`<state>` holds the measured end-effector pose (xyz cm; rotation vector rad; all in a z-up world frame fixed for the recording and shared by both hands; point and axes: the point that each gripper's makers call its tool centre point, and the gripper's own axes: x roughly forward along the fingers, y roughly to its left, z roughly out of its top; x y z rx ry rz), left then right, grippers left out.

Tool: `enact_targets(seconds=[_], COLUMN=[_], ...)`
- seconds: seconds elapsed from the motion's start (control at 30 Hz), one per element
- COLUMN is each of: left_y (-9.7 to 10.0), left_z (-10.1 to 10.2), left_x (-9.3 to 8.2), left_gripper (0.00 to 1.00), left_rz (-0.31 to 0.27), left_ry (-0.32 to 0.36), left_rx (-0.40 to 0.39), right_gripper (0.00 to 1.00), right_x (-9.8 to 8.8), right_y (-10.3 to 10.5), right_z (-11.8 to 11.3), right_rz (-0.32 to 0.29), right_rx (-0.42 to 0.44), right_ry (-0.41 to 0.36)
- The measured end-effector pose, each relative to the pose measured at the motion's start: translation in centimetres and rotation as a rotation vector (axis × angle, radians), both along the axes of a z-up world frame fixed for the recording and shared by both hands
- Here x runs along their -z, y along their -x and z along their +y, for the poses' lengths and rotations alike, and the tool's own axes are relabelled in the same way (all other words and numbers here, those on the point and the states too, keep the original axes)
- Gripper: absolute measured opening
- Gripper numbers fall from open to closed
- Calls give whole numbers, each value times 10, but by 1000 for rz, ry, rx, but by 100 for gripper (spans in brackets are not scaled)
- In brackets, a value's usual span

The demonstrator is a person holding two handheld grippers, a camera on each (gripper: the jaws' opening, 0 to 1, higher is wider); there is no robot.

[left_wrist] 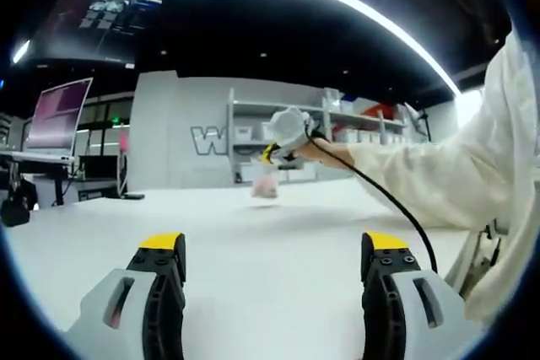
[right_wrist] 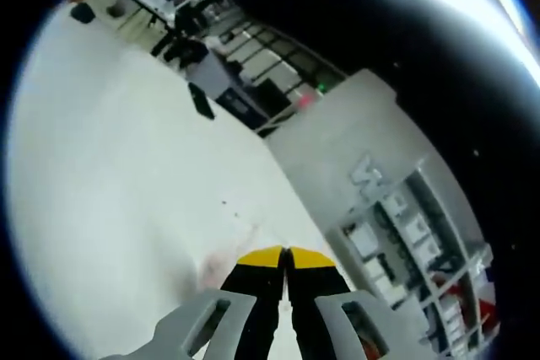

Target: Open the resealable bag by pulling the two sides of the seal apart until the entire bag opening is separated and visibly accessible.

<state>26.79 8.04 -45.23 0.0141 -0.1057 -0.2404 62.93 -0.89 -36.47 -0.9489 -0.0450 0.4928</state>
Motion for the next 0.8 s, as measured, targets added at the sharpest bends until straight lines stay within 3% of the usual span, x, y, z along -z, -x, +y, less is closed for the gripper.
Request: enact_targets(seconds=[0.13,0.5,0.8], left_y=[-3,-7,-6], left_z=[2,7,12], left_x=[1,5,7], left_gripper=[85,85,85], left_rz=[3,11,16], left_ry=[7,14,17], left_rx=[-3,-8,-21], right_gripper=[0,0,0], right_x=[-1,0,23], right_y=[-14,-31,-44], right_z=[1,1,2], right_rz=[11,0,16], right_rx=[19,51,91], right_ry=[-26,-6,15])
